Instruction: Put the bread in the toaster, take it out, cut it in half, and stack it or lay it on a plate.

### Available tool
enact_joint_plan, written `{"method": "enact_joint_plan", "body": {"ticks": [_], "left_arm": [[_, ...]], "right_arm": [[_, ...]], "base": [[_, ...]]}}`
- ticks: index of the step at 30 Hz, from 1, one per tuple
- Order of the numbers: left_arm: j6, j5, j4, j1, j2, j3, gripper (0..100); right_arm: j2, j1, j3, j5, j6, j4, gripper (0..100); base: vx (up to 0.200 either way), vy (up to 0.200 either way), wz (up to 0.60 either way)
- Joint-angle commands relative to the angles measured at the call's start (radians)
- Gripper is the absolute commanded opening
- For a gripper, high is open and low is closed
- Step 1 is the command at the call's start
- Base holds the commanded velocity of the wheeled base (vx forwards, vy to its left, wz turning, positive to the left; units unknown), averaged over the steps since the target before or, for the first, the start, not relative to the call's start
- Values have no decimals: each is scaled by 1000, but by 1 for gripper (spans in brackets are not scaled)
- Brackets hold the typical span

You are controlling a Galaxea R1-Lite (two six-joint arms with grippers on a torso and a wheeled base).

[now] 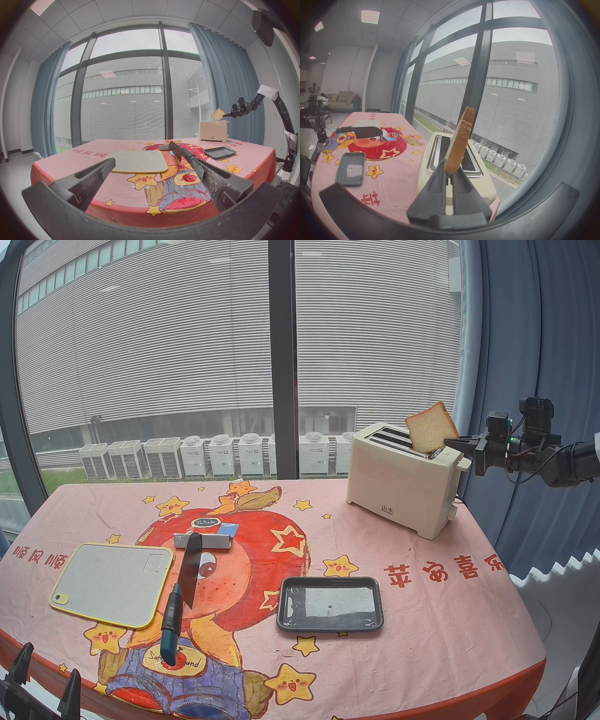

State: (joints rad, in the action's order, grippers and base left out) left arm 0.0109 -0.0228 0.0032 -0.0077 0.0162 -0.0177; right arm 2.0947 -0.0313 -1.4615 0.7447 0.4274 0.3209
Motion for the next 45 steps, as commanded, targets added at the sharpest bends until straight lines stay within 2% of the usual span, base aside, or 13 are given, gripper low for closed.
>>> {"method": "enact_joint_plan", "body": {"ticks": [1, 45], "left_arm": [[0, 0, 0, 0, -16, 18, 100], [0, 0, 0, 0, -16, 18, 100]], "right_arm": [[-8, 4, 12, -2, 1, 0, 0], [2, 14, -76, -19, -4, -91, 0]], "base": [[0, 0, 0], [0, 0, 0]]}}
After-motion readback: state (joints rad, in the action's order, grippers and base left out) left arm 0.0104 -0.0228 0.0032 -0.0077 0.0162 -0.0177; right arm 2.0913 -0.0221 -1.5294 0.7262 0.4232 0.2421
